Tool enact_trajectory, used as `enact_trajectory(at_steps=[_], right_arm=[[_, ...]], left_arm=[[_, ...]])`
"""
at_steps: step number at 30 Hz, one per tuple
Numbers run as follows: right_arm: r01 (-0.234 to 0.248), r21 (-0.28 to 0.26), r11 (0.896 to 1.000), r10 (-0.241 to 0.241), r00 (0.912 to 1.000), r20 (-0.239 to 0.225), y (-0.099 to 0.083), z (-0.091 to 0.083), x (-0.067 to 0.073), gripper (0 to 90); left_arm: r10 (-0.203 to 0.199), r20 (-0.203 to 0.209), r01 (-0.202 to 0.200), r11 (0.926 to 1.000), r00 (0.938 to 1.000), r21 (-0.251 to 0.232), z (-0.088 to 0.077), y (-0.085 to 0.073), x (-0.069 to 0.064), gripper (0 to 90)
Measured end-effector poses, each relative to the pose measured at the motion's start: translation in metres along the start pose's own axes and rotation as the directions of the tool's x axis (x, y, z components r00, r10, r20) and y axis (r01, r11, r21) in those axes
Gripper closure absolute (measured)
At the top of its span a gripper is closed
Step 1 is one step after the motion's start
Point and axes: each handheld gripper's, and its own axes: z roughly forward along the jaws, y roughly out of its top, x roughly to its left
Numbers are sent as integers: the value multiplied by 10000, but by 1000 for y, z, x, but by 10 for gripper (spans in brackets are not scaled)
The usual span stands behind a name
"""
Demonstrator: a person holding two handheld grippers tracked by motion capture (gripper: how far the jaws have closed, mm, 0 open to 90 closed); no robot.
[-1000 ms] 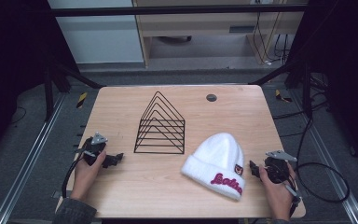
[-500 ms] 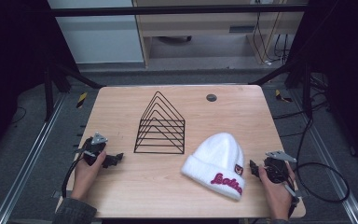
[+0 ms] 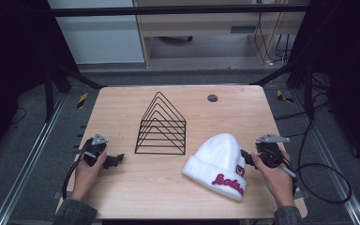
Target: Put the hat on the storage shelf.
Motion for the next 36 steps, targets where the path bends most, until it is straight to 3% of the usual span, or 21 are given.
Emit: enact_trajectory(at_steps=[3, 4, 7, 11, 14, 22, 27, 36], right_arm=[[56, 126, 9999, -53, 9998, -208, 12, 2, 5, 304], [320, 228, 9992, -314, 9992, -259, 21, 6, 9, 315], [504, 327, 9982, -489, 9979, -433, 30, 11, 12, 318], [798, 712, 9943, -745, 9944, -746, 44, 31, 20, 355], [780, 949, 9924, -721, 9953, -646, 49, 47, 18, 387], [375, 1527, 9876, -291, 9980, -569, 48, 75, 9, 430], [50, 1763, 9843, 62, 9980, -628, 45, 84, 5, 441], [-13, 2126, 9771, 183, 9968, -780, 41, 94, 5, 506]], left_arm=[[-1, -1, 1, 10000, 10000, -1, 0, 0, 0, 0], [1, -1, -1, 10000, 10000, -2, 0, 0, 0, 0], [1, -1, -1, 10000, 10000, -3, 0, 0, 0, 0], [-1, 0, 1, 10000, 10000, -1, 0, 0, 0, 0], [4, -2, -4, 10000, 10000, -1, 0, 0, 0, 0], [8, 5, -8, 10000, 10000, 0, 0, 0, 0, 0], [4, 5, -4, 10000, 10000, -3, 0, 0, 0, 0], [8, 6, -8, 10000, 10000, -1, 0, 0, 0, 0]])
